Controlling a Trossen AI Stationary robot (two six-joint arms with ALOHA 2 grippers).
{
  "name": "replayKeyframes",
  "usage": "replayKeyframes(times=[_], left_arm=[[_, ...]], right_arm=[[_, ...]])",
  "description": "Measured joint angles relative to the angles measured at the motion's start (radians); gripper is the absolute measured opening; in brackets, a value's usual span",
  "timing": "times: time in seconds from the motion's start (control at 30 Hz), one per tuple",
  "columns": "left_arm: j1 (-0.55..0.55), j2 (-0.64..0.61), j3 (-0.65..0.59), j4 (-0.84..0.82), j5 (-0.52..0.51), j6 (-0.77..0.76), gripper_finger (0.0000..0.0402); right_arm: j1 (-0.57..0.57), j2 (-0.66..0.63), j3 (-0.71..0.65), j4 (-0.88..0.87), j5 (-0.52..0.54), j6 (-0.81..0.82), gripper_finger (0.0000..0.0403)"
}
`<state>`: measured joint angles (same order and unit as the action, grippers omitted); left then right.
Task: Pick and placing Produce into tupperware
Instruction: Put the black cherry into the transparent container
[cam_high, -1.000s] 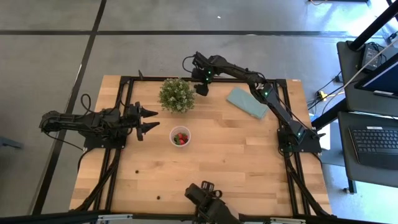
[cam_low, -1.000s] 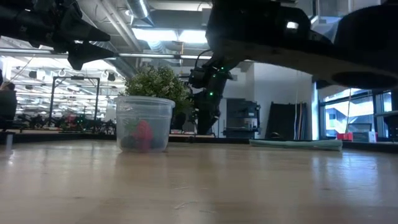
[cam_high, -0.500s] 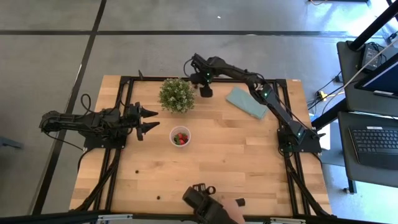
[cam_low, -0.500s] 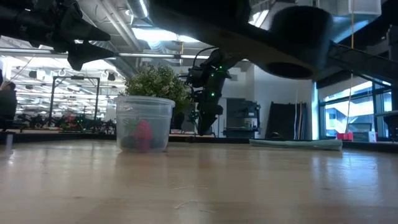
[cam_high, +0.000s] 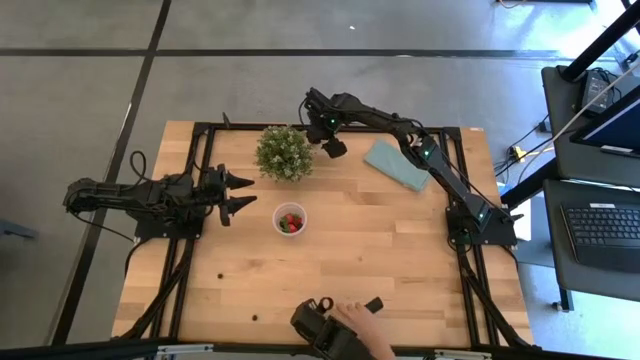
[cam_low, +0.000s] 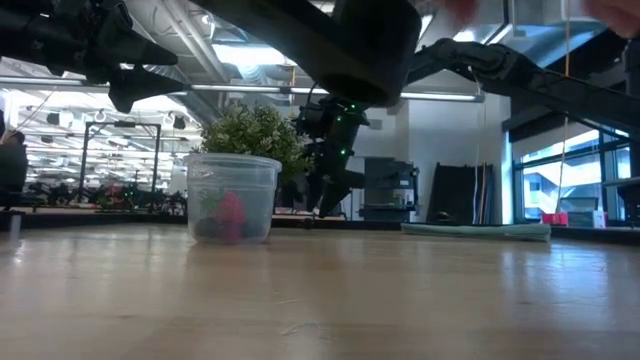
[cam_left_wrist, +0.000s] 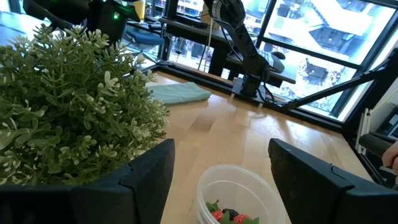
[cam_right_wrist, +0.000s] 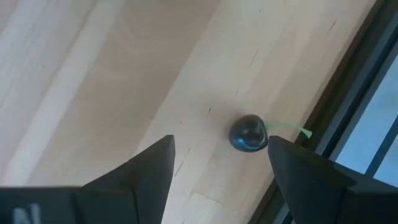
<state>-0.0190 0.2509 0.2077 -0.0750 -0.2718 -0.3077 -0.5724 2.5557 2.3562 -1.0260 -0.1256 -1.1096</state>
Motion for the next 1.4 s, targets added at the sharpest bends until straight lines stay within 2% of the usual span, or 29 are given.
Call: replayKeyframes(times=[0.17,0.47,0.73,1.2,1.4], left_arm=[[0.000,0.000,0.000,0.000,0.000,0.004,0.0251],[0.000,0.000,0.000,0.000,0.000,0.003,0.0250],[0.000,0.000,0.000,-0.003,0.000,0.003,0.0250],[0.000,0.000,-0.001,-0.005,0.000,0.002,0.0250],[0.000,0.000,-0.001,-0.005,0.000,-0.004,0.0250]], right_arm=[[0.000,0.000,0.000,0.003,0.001,-0.073,0.0259],[0.000,0.001,0.000,0.012,-0.006,-0.102,0.0259],[0.000,0.001,0.000,0.115,0.003,-0.136,0.0259],[0.002,0.001,0.000,0.083,0.029,-0.245,0.0259],[0.001,0.005,-0.023,0.057,0.074,-0.359,0.0259]])
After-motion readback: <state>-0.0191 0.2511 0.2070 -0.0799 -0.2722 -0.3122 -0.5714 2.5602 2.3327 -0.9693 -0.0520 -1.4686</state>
